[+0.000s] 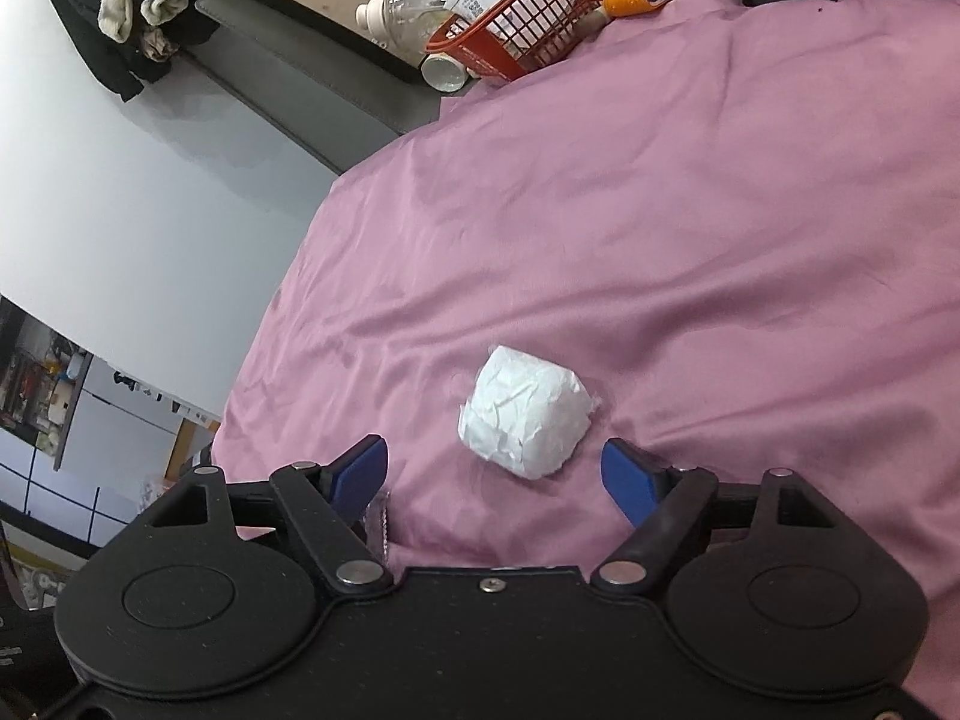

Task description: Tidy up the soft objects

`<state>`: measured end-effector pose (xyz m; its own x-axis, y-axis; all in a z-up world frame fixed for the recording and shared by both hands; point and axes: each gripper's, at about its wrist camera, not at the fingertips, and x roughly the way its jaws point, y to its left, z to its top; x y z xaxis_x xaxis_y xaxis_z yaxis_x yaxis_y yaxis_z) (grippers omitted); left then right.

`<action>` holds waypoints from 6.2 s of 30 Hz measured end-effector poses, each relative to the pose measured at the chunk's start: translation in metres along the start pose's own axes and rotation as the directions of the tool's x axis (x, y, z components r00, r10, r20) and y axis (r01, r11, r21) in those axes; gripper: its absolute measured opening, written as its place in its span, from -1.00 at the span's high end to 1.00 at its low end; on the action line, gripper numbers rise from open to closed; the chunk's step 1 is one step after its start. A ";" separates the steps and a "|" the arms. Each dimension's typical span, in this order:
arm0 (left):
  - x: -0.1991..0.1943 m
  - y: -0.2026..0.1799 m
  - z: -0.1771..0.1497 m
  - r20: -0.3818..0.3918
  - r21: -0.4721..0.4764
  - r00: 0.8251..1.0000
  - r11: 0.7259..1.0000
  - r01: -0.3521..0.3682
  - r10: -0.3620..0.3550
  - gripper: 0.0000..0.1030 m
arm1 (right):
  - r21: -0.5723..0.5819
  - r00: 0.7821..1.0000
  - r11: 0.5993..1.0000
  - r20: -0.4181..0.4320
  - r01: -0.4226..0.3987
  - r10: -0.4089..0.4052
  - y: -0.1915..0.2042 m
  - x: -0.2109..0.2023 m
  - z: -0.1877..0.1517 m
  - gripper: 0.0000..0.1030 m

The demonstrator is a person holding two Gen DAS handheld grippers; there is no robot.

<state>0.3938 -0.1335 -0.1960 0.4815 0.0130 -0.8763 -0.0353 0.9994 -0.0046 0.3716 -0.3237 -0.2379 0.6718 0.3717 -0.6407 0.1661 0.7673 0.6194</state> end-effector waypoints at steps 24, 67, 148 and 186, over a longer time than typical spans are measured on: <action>-0.046 0.007 -0.016 0.045 -0.023 0.986 0.987 0.159 -0.158 0.15 | -0.079 0.992 0.992 0.085 0.102 -0.095 0.014 -0.029 0.001 0.09; -0.171 0.201 -0.028 0.011 -0.205 0.997 0.976 0.071 -0.070 0.15 | -0.399 0.984 0.915 -0.179 -0.068 -0.005 0.225 -0.077 -0.061 0.09; -0.370 0.192 -0.175 0.350 -0.251 0.936 0.967 0.051 0.041 -0.87 | -0.479 0.980 0.875 0.130 -0.069 0.148 0.211 -0.275 -0.136 -1.00; -0.397 0.183 -0.273 0.394 -0.147 0.919 0.988 0.038 0.023 -0.99 | -0.583 0.968 0.811 0.228 0.048 0.106 0.189 -0.341 -0.226 -1.00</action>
<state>-0.0429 0.0351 0.0199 0.7870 0.0478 -0.6151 -0.1447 0.9835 -0.1088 0.0107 -0.1872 -0.0042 0.8325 0.3221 -0.4508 -0.2535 0.9449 0.2071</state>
